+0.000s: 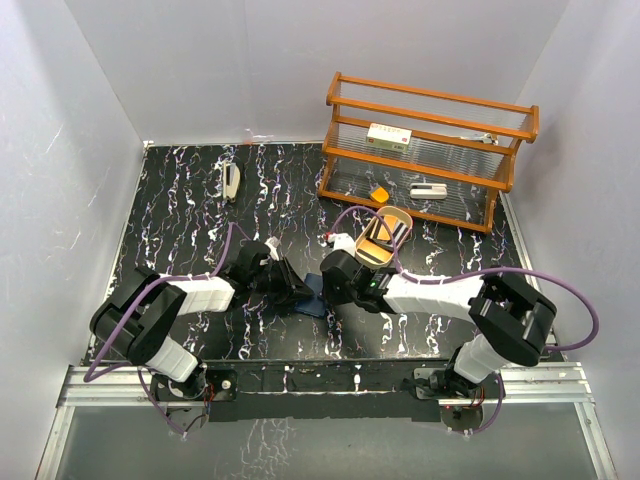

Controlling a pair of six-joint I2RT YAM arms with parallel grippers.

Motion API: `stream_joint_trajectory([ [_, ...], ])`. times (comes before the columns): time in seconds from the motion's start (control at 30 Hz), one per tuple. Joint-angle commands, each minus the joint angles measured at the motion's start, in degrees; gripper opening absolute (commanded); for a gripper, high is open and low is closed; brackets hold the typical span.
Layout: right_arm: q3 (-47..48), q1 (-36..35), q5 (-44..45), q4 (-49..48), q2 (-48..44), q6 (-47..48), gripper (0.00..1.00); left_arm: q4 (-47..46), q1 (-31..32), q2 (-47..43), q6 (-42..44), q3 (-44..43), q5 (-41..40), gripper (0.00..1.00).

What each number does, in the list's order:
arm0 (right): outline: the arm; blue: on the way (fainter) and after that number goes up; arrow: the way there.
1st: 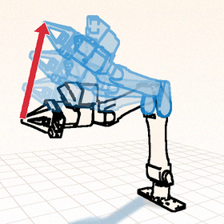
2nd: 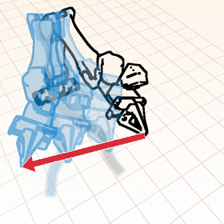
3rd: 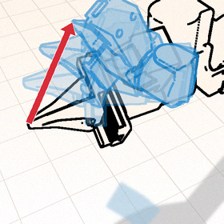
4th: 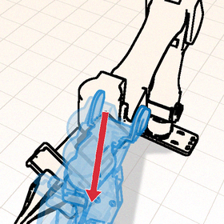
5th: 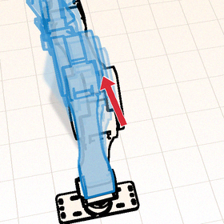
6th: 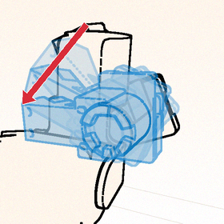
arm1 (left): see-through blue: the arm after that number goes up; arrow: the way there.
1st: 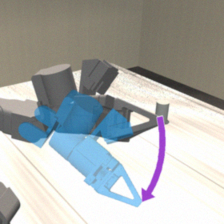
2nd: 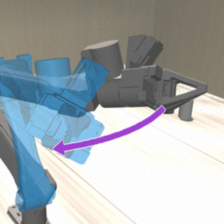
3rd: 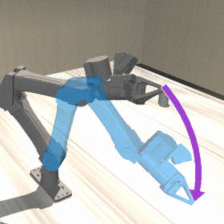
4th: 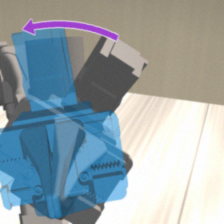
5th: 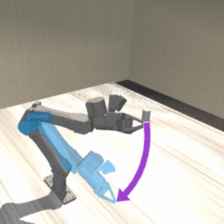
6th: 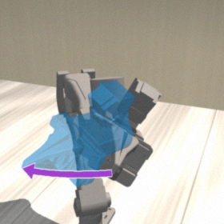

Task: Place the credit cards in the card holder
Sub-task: Close the card holder at the center of the board.

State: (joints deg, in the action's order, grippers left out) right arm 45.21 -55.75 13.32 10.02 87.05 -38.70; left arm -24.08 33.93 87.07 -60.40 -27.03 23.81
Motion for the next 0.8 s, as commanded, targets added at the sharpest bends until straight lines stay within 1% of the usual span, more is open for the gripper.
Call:
stream_joint_trajectory([
  [0.0,-0.4,0.2,-0.7,-6.6,0.2,-0.8,0.17,6.4,0.6,2.8,2.3,1.1,-2.6,0.19],
  [0.13,-3.7,0.2,-1.7,-13.1,0.7,-0.5,0.14,6.4,0.6,4.0,2.7,0.9,-2.3,0.19],
  [0.23,-3.5,0.2,-2.4,-12.4,0.7,-0.5,0.13,7.0,0.6,4.1,3.0,0.5,-2.4,0.19],
  [0.33,-3.4,0.2,-0.7,-10.5,0.4,-0.9,0.13,7.4,0.6,3.3,3.1,0.5,-2.8,0.19],
  [0.77,-3.1,0.3,-0.9,-11.0,2.5,-1.6,0.10,6.9,0.7,3.2,2.7,0.5,-2.7,0.19],
])
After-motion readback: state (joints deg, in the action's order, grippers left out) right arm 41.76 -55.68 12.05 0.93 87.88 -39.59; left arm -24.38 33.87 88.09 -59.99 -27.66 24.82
